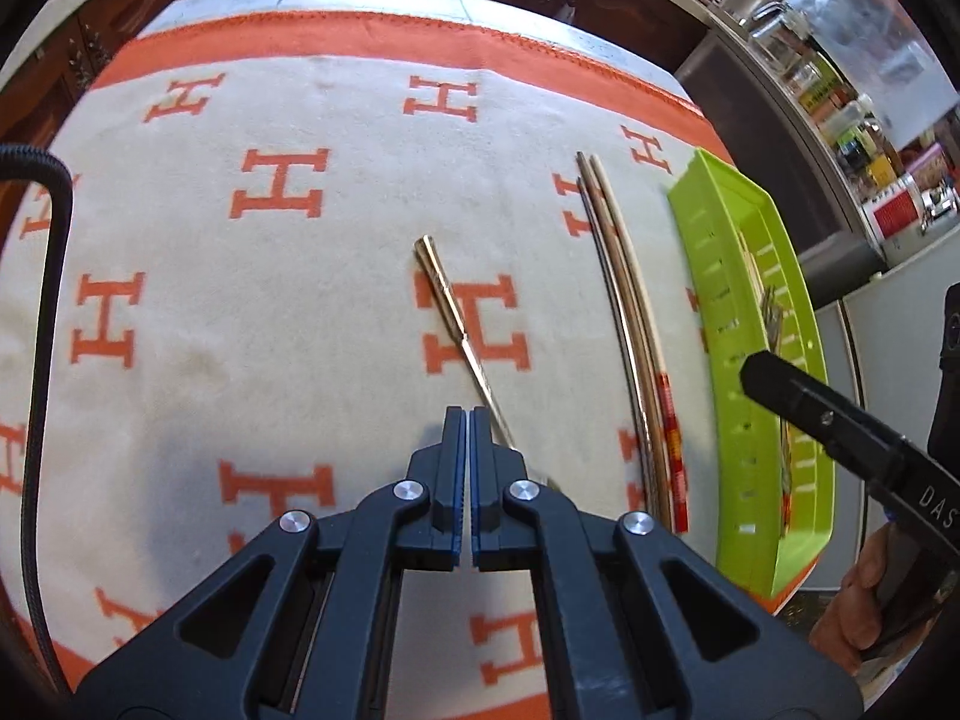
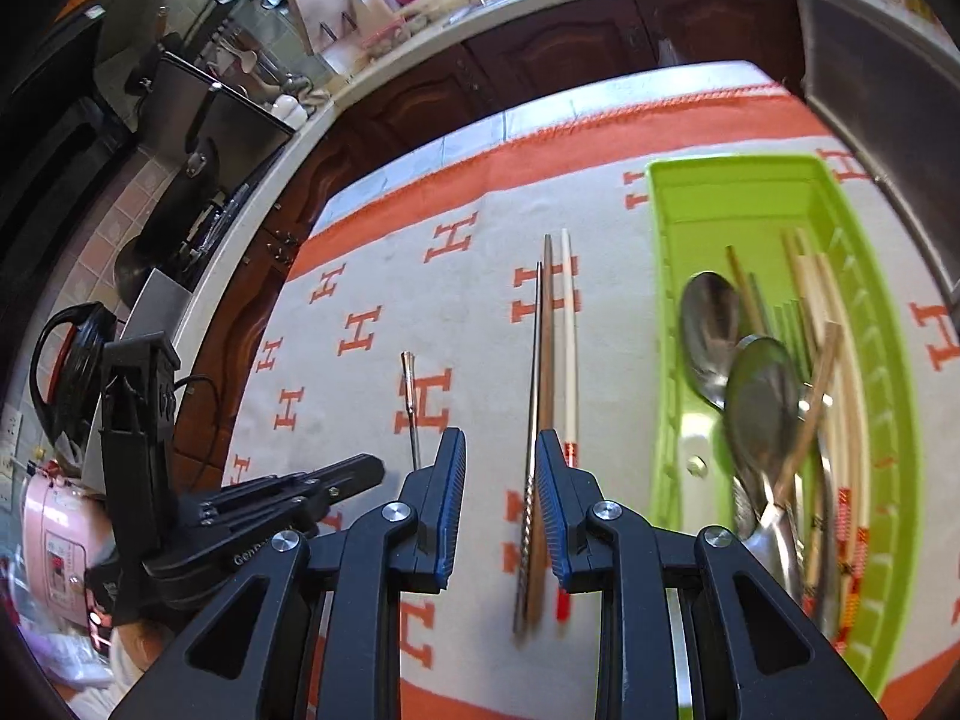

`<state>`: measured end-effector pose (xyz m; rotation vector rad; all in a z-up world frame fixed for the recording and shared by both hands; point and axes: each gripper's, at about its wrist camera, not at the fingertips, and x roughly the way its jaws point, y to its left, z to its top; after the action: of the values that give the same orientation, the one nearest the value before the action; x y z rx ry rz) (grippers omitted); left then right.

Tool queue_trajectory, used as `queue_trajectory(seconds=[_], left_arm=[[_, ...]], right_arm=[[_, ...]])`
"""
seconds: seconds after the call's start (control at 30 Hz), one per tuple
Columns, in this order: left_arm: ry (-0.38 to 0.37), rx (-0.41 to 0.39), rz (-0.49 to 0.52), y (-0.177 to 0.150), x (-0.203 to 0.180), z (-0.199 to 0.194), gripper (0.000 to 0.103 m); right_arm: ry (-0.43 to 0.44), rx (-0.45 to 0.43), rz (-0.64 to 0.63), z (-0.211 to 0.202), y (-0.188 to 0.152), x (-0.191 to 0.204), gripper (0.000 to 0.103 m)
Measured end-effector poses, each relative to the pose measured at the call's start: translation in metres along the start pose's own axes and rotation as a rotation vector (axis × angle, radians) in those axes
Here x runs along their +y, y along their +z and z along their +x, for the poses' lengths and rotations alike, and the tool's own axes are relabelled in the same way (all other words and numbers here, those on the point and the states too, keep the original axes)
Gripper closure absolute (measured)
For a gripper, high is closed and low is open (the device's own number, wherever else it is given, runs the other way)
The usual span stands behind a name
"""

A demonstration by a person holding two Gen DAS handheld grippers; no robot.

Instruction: Organize utensils

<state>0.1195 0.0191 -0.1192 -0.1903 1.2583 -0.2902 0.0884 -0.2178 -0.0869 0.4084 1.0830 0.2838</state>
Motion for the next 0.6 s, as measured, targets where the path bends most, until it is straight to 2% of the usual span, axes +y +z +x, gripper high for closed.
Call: queue_trajectory(seconds=[0.13,0.23,0.47,0.6], left_arm=[[-0.016,0.026,-0.047,0.012,0.003,0.016,0.103],[-0.015,0.021,-0.048,0.018,-0.001,0.021,0.103],[0.025,0.030,-0.031,0.026,-0.013,0.028,0.103],[0.001,0.056,-0.062,0.030,-0.010,0.030,0.103]], right_arm=[[0.007,0.055,0.048,0.024,0.021,-0.006,0.079],[-0.010,0.086,0.073,0.037,0.033,-0.011,0.085],[-0.188,0.138,0.028,0.062,0.052,0.000,0.090],[-0.267,0.191,0.004,0.077,0.056,0.003,0.092]])
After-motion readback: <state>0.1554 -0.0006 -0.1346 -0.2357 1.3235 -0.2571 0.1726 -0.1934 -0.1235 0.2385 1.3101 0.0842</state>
